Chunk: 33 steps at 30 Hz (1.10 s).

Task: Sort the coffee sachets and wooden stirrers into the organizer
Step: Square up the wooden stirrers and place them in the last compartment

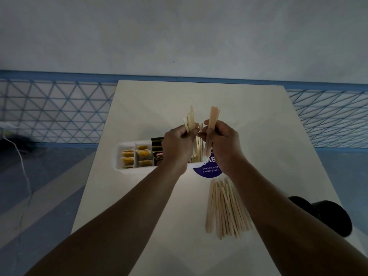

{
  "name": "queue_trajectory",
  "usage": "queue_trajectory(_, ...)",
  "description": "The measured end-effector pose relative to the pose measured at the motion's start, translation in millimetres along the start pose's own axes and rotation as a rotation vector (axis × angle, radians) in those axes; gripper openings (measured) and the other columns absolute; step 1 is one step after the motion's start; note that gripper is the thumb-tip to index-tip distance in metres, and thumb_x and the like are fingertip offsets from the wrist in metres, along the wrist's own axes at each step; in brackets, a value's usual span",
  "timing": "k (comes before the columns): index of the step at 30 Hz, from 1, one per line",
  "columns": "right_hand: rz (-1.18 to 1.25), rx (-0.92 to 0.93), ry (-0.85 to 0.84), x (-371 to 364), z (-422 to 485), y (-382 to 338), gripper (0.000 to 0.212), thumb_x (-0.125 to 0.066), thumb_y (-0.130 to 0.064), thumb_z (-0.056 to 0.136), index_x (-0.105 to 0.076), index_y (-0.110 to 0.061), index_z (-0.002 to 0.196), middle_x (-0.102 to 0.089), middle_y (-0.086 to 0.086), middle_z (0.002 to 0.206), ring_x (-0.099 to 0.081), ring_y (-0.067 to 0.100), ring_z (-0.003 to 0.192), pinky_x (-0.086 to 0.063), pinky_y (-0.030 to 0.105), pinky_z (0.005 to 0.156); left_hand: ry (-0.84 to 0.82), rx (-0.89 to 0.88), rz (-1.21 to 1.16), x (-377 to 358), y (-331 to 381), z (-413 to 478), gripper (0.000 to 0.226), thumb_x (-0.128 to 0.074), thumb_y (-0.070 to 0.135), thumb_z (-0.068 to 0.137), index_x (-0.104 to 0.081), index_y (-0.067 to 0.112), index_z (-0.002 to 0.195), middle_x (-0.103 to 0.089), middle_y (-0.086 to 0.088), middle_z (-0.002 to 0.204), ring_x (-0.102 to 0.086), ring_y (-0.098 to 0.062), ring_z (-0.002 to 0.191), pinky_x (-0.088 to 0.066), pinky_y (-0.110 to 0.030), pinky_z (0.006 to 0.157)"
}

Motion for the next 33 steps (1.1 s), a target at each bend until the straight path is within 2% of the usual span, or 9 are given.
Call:
queue_trajectory(5,0.012,-0.004,-0.016,-8,4,12,0.032,-0.051,0.004,0.097,-0.073,-0.019,0.097,-0.076,0.003,0.088,-0.073,0.022,0.094,-0.056,0.041,0.094,0.029,-0.001,0.064,-1,-5,-1,0.021,-0.066,0.022,0.092,-0.073,0.015,0.110,-0.073,0.002,0.093,-0.069,-0.016,0.090,-0.058,-0.043,0.085)
queue_trajectory(8,-0.014,-0.031,-0.022,-10,4,21,0.031,-0.052,0.004,0.096,-0.075,-0.017,0.096,-0.076,0.008,0.093,-0.072,0.027,0.098,-0.057,0.042,0.094,0.035,-0.036,0.143,-2,-7,-1,0.019,-0.066,0.021,0.091,-0.074,0.015,0.108,-0.073,0.002,0.090,-0.068,-0.016,0.087,-0.059,-0.042,0.082)
queue_trajectory(14,-0.268,-0.008,-0.034,-5,5,29,0.025,-0.057,-0.003,0.092,-0.076,-0.018,0.089,-0.073,0.015,0.084,-0.066,0.027,0.077,-0.054,0.038,0.070,0.007,-0.127,0.314,-6,-11,-2,0.016,-0.067,0.018,0.091,-0.075,0.012,0.104,-0.074,-0.002,0.091,-0.069,-0.017,0.088,-0.056,-0.035,0.084)
queue_trajectory(18,-0.410,0.032,-0.023,-2,9,24,0.029,-0.056,-0.005,0.094,-0.076,-0.022,0.104,-0.076,-0.006,0.088,-0.071,0.014,0.086,-0.060,0.038,0.083,0.004,-0.225,0.387,-8,1,-3,0.019,-0.063,0.014,0.093,-0.074,0.012,0.109,-0.075,-0.003,0.096,-0.068,-0.015,0.090,-0.054,-0.025,0.081)
queue_trajectory(21,-0.505,0.084,-0.005,1,9,13,0.040,-0.052,-0.001,0.093,-0.072,-0.023,0.120,-0.075,-0.008,0.101,-0.069,0.009,0.094,-0.058,0.032,0.088,0.005,-0.268,0.464,-9,7,1,0.024,-0.061,0.012,0.094,-0.072,0.015,0.115,-0.075,-0.002,0.100,-0.068,-0.016,0.093,-0.052,-0.023,0.082)
queue_trajectory(24,-0.576,0.125,-0.014,1,9,5,0.043,-0.051,-0.001,0.094,-0.067,-0.021,0.128,-0.070,-0.004,0.114,-0.065,0.009,0.100,-0.050,0.017,0.083,0.020,-0.280,0.489,-7,14,4,0.023,-0.063,0.019,0.092,-0.073,0.015,0.113,-0.075,-0.002,0.099,-0.067,-0.021,0.095,-0.055,-0.034,0.085)
queue_trajectory(26,-0.622,0.147,-0.033,0,10,4,0.045,-0.050,-0.002,0.094,-0.065,-0.023,0.130,-0.067,-0.003,0.118,-0.062,0.010,0.102,-0.042,0.010,0.077,0.035,-0.286,0.481,-4,21,4,0.022,-0.065,0.021,0.091,-0.072,0.011,0.109,-0.074,-0.002,0.098,-0.067,-0.018,0.091,-0.054,-0.032,0.083)
queue_trajectory(29,-0.684,0.122,-0.043,1,16,10,0.047,-0.059,-0.010,0.096,-0.053,-0.024,0.140,-0.063,-0.003,0.122,-0.062,0.009,0.098,-0.043,0.015,0.075,0.079,-0.280,0.487,3,28,7,0.025,-0.067,0.015,0.088,-0.067,0.006,0.111,-0.072,-0.004,0.100,-0.066,-0.015,0.089,-0.045,-0.016,0.073)
queue_trajectory(33,-0.758,0.035,-0.079,-1,24,26,0.059,-0.065,-0.023,0.094,-0.041,-0.020,0.148,-0.056,-0.001,0.134,-0.063,0.014,0.101,-0.045,0.027,0.082,0.041,-0.226,0.568,2,29,19,0.042,-0.062,0.012,0.093,-0.055,0.006,0.134,-0.065,-0.008,0.126,-0.061,-0.019,0.113,-0.037,-0.012,0.082)
Point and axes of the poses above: each hand's wrist, its own z-axis towards the middle knuckle, its own x-axis out of the back of the hand, y = z × x, the point moved 9 cm from there along z, towards the middle knuckle
